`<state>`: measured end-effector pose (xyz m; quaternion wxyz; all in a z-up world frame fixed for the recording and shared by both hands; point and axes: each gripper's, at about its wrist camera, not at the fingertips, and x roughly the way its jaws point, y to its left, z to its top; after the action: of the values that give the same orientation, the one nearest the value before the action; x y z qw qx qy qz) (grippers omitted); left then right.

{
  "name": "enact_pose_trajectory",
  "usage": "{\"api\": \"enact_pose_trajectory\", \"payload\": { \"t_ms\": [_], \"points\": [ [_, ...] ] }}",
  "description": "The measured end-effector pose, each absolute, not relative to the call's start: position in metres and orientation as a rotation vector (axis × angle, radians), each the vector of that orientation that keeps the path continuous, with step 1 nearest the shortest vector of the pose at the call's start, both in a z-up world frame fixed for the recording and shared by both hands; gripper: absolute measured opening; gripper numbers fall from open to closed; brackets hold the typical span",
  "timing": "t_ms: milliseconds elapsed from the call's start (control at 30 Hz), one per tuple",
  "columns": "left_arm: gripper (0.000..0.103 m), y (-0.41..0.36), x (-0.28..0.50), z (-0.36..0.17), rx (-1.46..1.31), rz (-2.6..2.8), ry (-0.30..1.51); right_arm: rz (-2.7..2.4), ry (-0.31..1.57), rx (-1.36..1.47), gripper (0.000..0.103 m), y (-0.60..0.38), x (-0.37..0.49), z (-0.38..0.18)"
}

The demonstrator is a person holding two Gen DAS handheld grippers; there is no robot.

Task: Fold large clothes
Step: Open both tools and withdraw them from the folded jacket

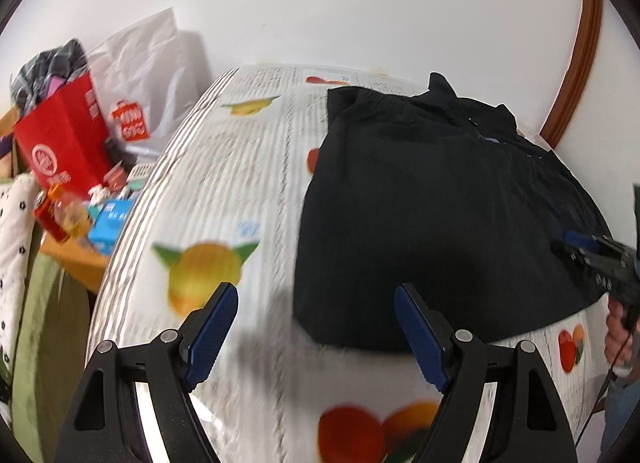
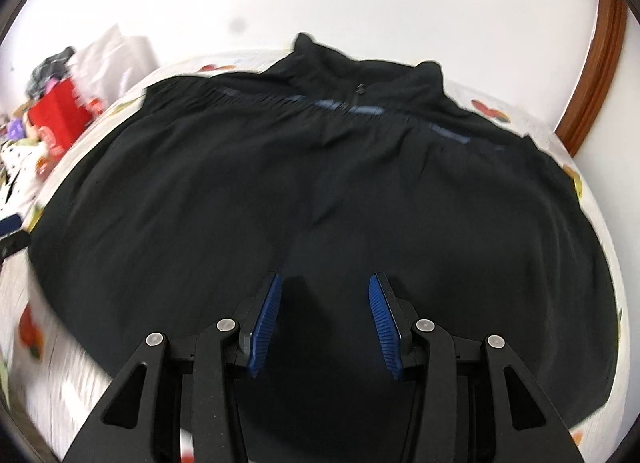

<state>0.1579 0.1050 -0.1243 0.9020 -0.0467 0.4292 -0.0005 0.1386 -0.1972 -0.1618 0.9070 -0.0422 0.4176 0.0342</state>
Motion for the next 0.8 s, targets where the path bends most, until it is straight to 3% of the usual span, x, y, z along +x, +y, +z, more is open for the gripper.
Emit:
{"api": "enact_pose_trajectory", "payload": {
  "t_ms": [467,667,800],
  "points": [
    [0.079,0.131,0.099,-0.142,-0.114,0.073,0.923,0.191,0.814,-0.2,0.046,-0.158,0.036,-0.159],
    [0.079,0.141,0.089,-0.14,-0.114,0.072,0.935,0.327,0.729,-0.32,0.056,-0.082,0.049,-0.159],
    [0.079,0.149,0.085,-0.139,-0.133,0.06,0.927,0.413,0.742,-0.382,0.057,-0.038,0.069,-0.163]
  ]
}}
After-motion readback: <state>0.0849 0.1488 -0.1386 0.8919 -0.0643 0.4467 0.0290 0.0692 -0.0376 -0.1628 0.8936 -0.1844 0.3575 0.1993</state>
